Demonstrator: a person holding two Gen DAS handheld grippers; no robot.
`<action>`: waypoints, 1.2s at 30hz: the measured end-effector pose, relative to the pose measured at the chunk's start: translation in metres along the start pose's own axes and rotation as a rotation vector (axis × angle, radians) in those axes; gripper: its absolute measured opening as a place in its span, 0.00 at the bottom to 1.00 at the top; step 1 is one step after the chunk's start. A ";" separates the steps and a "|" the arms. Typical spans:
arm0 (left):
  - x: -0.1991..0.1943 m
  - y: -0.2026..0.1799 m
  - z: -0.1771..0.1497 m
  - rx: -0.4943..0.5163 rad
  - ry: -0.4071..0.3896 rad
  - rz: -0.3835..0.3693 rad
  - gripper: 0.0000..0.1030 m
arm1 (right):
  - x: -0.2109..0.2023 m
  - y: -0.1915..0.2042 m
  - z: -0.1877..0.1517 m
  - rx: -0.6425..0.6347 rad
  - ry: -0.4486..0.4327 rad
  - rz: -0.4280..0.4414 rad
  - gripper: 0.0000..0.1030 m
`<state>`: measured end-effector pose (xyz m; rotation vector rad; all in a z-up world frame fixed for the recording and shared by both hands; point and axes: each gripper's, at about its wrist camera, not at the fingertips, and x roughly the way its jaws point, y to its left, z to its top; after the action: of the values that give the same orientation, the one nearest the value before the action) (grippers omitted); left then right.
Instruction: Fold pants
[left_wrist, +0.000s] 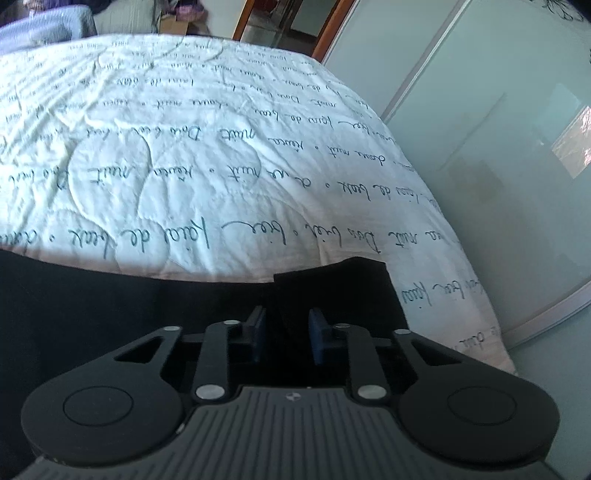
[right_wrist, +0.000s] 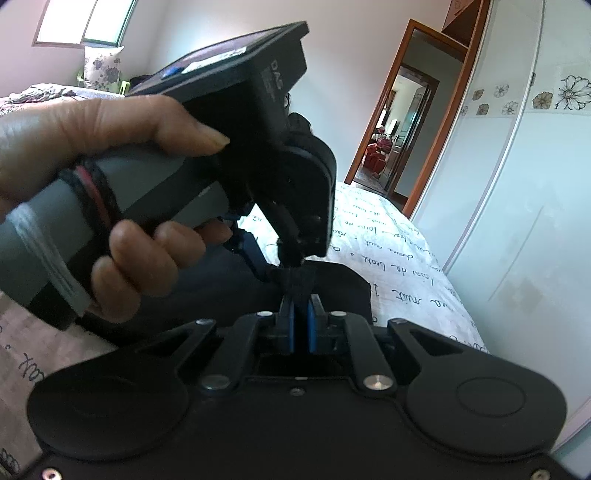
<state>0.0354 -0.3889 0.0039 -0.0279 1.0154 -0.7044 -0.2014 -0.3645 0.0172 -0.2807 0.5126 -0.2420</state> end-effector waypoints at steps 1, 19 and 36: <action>0.000 -0.001 0.000 0.010 -0.007 0.011 0.20 | 0.000 0.000 0.000 -0.002 0.002 0.003 0.08; -0.015 0.018 -0.003 0.055 -0.032 0.066 0.10 | 0.004 0.005 0.008 -0.033 0.011 0.002 0.08; -0.011 0.043 -0.003 -0.278 0.148 -0.278 0.49 | -0.004 0.004 0.005 0.009 -0.015 -0.010 0.08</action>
<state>0.0525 -0.3481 -0.0037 -0.3687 1.2604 -0.8212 -0.2018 -0.3589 0.0216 -0.2765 0.4949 -0.2518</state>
